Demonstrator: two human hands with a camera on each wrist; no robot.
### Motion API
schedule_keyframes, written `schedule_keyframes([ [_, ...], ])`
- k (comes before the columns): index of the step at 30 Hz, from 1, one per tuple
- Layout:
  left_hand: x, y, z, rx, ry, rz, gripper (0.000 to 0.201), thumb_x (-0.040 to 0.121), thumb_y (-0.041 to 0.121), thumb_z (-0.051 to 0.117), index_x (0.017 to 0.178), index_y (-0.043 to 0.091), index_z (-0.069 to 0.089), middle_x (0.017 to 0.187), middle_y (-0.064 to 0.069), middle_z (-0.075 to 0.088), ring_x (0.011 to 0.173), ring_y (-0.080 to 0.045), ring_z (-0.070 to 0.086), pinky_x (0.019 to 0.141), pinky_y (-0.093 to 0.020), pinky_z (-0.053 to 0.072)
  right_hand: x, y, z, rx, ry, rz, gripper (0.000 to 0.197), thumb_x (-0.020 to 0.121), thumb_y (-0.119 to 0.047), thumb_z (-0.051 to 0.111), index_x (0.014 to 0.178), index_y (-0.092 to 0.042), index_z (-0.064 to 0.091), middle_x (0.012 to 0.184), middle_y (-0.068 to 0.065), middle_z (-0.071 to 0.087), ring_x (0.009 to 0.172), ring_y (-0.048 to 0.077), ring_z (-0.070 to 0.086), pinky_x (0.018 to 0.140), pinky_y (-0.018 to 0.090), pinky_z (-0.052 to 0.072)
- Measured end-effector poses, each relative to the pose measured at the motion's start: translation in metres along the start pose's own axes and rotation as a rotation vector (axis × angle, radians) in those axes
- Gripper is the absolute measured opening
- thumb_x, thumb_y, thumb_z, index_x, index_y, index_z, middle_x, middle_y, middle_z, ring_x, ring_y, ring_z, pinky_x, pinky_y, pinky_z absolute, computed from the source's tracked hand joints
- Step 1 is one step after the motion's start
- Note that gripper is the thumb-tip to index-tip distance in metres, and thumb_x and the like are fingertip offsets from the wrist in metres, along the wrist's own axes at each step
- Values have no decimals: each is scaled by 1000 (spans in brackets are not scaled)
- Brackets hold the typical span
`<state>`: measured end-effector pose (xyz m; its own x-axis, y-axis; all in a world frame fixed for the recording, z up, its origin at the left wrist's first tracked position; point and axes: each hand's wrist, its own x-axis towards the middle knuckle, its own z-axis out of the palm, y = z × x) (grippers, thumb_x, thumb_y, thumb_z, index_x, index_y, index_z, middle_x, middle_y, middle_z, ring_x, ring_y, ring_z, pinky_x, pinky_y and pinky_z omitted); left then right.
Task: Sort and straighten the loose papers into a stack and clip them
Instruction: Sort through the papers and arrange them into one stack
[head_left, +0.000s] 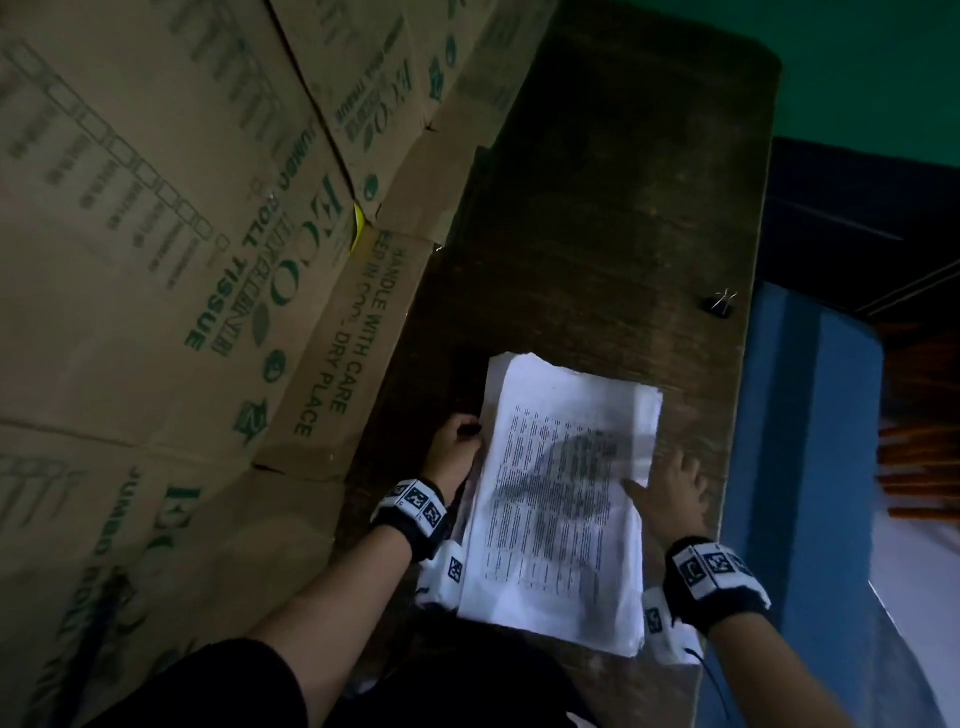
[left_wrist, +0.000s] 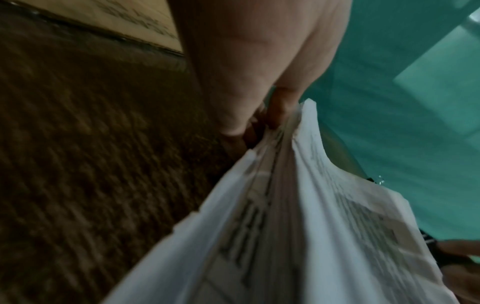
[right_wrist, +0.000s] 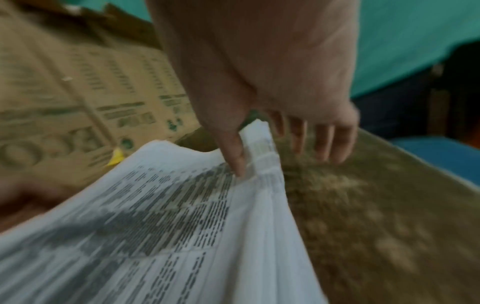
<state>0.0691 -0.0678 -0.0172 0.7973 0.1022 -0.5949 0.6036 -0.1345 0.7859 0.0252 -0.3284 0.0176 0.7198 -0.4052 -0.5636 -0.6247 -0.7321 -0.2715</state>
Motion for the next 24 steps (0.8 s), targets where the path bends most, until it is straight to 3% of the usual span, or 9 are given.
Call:
schedule_keyframes([
  [2, -1, -2, -3, -76, -40, -12, 33, 86, -8, 51, 113, 10, 58, 110, -9, 60, 98, -19, 56, 76, -22, 47, -17, -25, -7, -144, 102, -189, 81, 90, -30, 64, 152, -20, 14, 158, 14, 14, 145, 39, 15, 114, 58, 15],
  [5, -3, -8, -6, -146, -91, -15, 34, 84, -6, 57, 103, 23, 61, 112, -9, 65, 105, -25, 62, 89, -37, 53, -23, -61, 6, -404, 170, -820, 81, 81, -11, 69, 147, -33, 29, 155, 2, 28, 142, 33, 25, 109, 58, 27],
  [6, -5, -9, -6, -178, -87, -10, 35, 84, -6, 59, 102, 24, 62, 112, -11, 66, 105, -25, 63, 91, -40, 53, -20, -71, 14, -508, 152, -970, 85, 76, -3, 69, 146, -33, 32, 156, -1, 29, 142, 33, 26, 107, 59, 29],
  [8, -9, -9, -6, -248, -64, 10, 36, 82, -9, 61, 103, 20, 62, 114, -14, 66, 105, -26, 64, 92, -39, 52, -13, -90, 26, -678, 104, -1123, 90, 69, 9, 65, 145, -31, 38, 156, -4, 32, 144, 34, 26, 106, 63, 28],
  [13, -13, -4, 2, -275, -9, 21, 35, 79, -13, 64, 107, 8, 60, 106, -12, 67, 96, -22, 65, 79, -24, 54, -5, -115, 30, -927, 139, -1257, 75, 58, 4, 77, 126, -22, 61, 129, -2, 61, 125, 35, 53, 94, 69, 38],
  [17, -13, -5, 8, -145, 4, 41, 33, 77, -6, 70, 108, 3, 63, 106, -15, 69, 97, -24, 67, 85, -31, 55, 0, -123, 26, -904, 157, -1328, 57, 65, 0, 59, 119, -18, 62, 118, 6, 65, 117, 31, 58, 92, 65, 42],
  [19, -14, -6, 9, -43, -30, 24, 25, 83, -2, 65, 108, 3, 65, 103, -12, 69, 96, -23, 65, 87, -31, 52, 5, -121, 26, -867, 168, -1363, 48, 68, 0, 58, 112, -17, 65, 108, 5, 67, 110, 29, 61, 96, 60, 41],
  [22, -14, -6, 9, 118, -86, -8, 17, 90, 1, 52, 97, 3, 68, 90, -10, 67, 84, -21, 62, 74, -27, 47, 11, -117, 21, -879, 224, -1391, 30, 69, -1, 59, 92, -15, 73, 96, 4, 69, 95, 28, 66, 100, 50, 40],
  [24, -12, -8, 10, 242, -97, 24, 14, 87, 4, 58, 95, 4, 70, 89, -10, 70, 82, -20, 64, 72, -26, 49, 12, -116, 15, -918, 210, -1412, 29, 65, -4, 61, 87, -18, 74, 92, 2, 70, 91, 27, 68, 100, 48, 36],
])
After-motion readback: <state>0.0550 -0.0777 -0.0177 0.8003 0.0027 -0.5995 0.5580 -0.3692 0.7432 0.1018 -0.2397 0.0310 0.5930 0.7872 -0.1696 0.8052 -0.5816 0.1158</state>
